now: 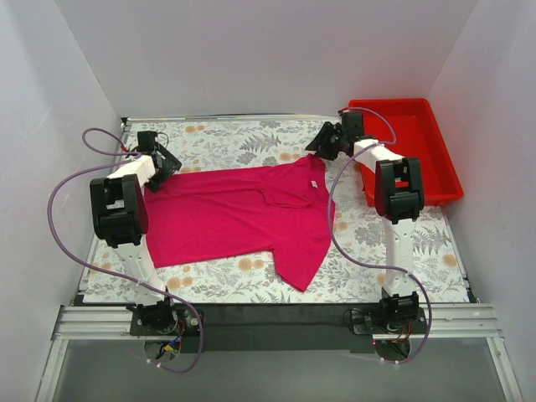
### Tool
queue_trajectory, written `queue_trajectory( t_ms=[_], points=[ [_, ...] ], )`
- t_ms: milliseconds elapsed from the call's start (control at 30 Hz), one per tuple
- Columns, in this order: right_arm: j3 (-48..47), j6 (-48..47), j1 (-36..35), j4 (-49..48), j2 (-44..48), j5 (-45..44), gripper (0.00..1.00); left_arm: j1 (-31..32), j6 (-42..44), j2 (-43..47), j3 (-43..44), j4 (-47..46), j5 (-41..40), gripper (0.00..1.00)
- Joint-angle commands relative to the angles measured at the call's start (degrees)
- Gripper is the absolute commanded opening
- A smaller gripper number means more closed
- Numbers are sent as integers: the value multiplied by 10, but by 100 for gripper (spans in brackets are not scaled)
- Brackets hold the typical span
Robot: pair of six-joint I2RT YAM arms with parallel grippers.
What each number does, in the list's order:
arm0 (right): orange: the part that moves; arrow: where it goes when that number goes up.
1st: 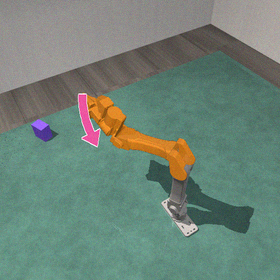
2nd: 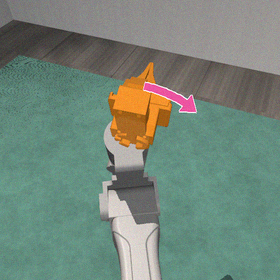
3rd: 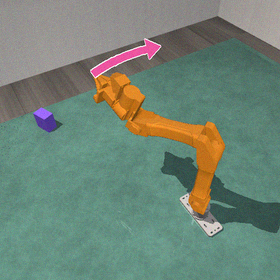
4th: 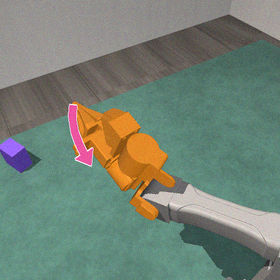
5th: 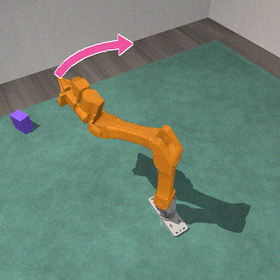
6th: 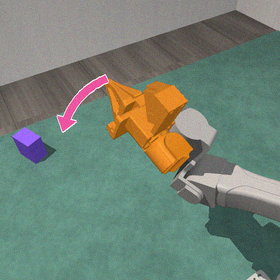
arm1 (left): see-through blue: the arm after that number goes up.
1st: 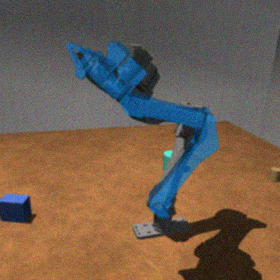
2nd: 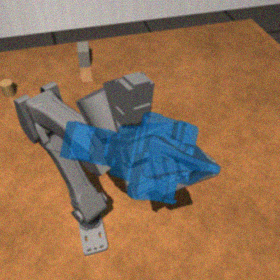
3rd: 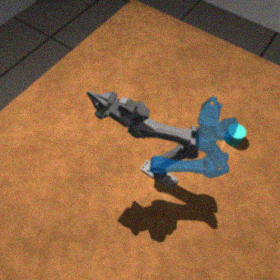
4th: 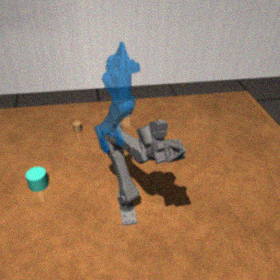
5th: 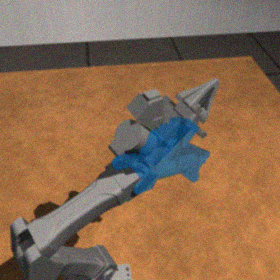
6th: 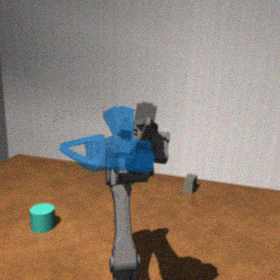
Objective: Fold and stack the t-shirts
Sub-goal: Fold the tshirt
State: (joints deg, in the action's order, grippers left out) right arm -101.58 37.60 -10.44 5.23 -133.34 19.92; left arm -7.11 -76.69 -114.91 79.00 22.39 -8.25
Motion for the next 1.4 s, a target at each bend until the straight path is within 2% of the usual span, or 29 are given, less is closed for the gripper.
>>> queue_trajectory(
  t_ms=[0, 67, 200, 467, 600, 800, 1167, 1367],
  points=[
    [-35, 15, -7, -36, -15, 24, 45, -6, 8, -8, 14, -9, -13, 75],
    [-34, 16, -8, -36, -20, 25, 44, -6, 8, -10, 9, -13, -14, 75],
    [-33, 17, -7, -36, -24, 27, 34, -11, 8, -22, 5, -13, -14, 75],
    [-30, 15, -9, -36, -24, 46, 29, -13, 5, -28, -2, -14, -11, 75],
    [-22, 12, -9, -35, -21, 42, 18, -15, 3, -32, -3, -14, -12, 75],
    [7, 12, 9, -38, 10, -11, 2, -24, -5, -39, -12, -14, -3, 75],
    [21, 0, 35, -43, 22, -64, 1, -24, -16, -55, -10, -33, 75, 75],
    [-9, -22, 48, -42, 8, -67, 1, -18, -30, -87, 26, -44, 135, 75]
  ],
)
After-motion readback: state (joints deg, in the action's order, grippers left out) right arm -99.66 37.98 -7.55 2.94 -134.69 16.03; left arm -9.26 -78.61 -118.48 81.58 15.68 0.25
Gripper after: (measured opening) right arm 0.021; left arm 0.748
